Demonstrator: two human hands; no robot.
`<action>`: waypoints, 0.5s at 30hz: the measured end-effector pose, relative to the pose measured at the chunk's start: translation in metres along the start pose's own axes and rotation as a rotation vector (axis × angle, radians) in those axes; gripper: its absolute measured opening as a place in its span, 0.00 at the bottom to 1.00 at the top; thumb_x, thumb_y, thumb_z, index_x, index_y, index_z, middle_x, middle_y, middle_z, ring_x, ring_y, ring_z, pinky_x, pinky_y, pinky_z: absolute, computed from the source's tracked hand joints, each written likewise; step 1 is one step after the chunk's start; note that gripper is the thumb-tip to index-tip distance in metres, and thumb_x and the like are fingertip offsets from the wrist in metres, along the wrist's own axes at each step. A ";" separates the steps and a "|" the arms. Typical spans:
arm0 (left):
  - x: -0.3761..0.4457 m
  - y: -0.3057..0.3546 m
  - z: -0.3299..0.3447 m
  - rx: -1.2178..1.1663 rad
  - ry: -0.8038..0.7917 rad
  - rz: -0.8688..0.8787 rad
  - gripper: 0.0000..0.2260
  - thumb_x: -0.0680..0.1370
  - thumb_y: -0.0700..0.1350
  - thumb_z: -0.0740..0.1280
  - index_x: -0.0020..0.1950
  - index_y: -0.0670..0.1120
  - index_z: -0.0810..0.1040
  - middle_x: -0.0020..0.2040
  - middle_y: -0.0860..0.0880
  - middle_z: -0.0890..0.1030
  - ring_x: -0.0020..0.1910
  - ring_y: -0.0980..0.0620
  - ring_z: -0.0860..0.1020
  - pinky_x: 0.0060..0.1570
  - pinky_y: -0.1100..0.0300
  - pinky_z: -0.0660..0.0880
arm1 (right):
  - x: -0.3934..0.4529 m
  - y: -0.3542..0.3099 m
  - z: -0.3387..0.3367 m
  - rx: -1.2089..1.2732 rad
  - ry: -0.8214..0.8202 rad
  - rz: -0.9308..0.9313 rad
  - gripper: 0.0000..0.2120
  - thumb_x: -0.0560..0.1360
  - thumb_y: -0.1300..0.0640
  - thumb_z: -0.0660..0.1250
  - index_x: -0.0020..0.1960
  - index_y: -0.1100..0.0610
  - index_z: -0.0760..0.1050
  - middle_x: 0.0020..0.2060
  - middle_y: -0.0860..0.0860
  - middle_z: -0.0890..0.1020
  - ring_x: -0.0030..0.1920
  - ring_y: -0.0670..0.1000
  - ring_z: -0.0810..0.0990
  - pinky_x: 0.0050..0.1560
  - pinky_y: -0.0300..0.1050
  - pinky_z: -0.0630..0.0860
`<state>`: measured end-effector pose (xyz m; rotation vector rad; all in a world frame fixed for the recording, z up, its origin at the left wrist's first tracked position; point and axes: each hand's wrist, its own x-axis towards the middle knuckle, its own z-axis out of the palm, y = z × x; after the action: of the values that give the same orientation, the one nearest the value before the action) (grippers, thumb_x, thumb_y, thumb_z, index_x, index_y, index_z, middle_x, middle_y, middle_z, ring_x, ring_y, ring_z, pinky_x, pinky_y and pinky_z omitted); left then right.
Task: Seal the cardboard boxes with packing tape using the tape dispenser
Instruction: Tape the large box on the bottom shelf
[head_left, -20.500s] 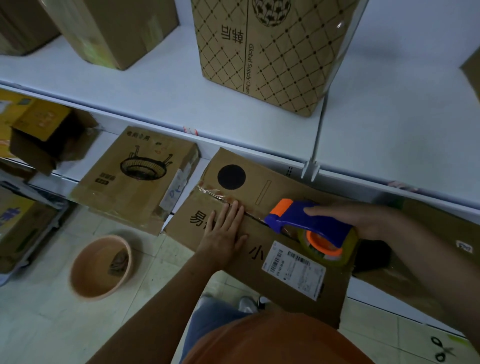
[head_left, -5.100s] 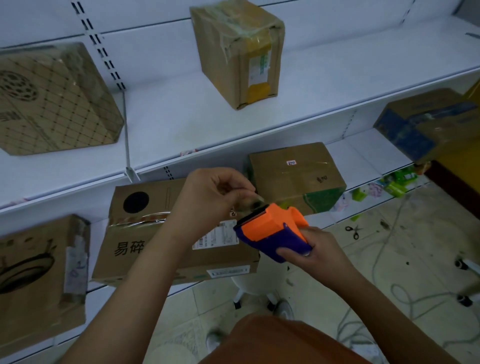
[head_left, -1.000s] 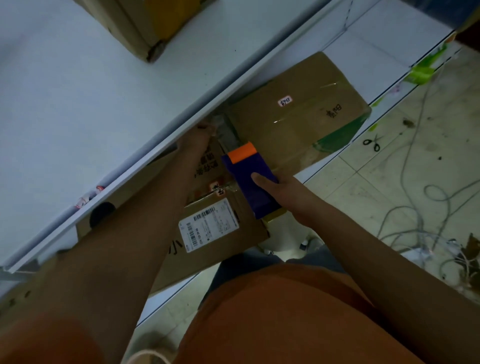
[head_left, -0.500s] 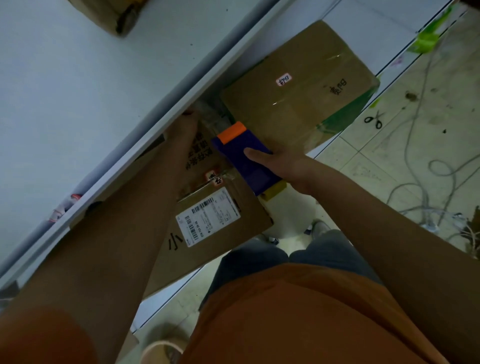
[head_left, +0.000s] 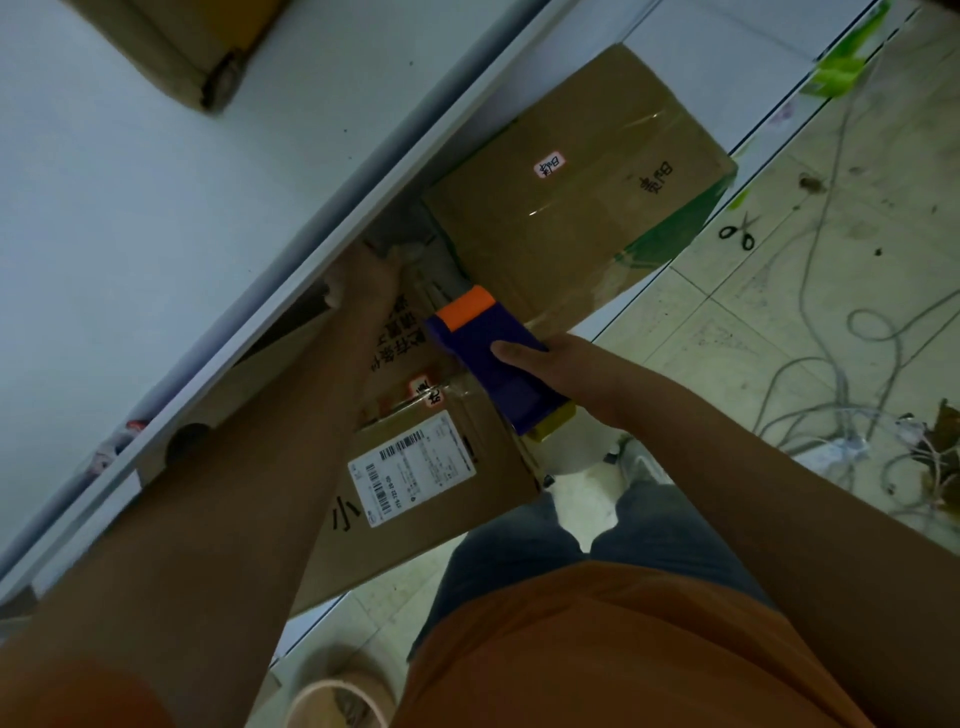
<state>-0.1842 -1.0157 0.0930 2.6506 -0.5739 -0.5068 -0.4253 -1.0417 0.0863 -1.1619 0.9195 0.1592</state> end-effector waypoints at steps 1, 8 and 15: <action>-0.011 -0.001 -0.001 0.008 0.061 0.143 0.19 0.80 0.50 0.68 0.65 0.39 0.73 0.64 0.39 0.75 0.63 0.42 0.74 0.63 0.46 0.73 | -0.003 0.003 0.000 0.013 0.000 0.000 0.22 0.72 0.35 0.68 0.51 0.54 0.78 0.44 0.52 0.85 0.45 0.52 0.85 0.51 0.48 0.82; -0.025 -0.023 0.000 0.351 -0.010 0.938 0.07 0.80 0.46 0.67 0.52 0.45 0.81 0.51 0.48 0.81 0.57 0.47 0.74 0.54 0.59 0.62 | -0.016 0.008 -0.003 0.001 0.019 0.018 0.20 0.73 0.36 0.67 0.48 0.54 0.78 0.43 0.52 0.85 0.44 0.52 0.85 0.46 0.43 0.80; 0.004 -0.028 0.002 0.404 -0.359 0.839 0.16 0.82 0.53 0.59 0.48 0.45 0.80 0.45 0.48 0.79 0.43 0.51 0.77 0.47 0.51 0.76 | -0.018 0.006 0.008 -0.006 0.041 0.002 0.19 0.74 0.36 0.66 0.47 0.53 0.77 0.40 0.49 0.84 0.41 0.48 0.84 0.41 0.39 0.79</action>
<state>-0.1724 -0.9946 0.0777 2.3297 -1.9417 -0.6338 -0.4359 -1.0268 0.0954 -1.1733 0.9568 0.1408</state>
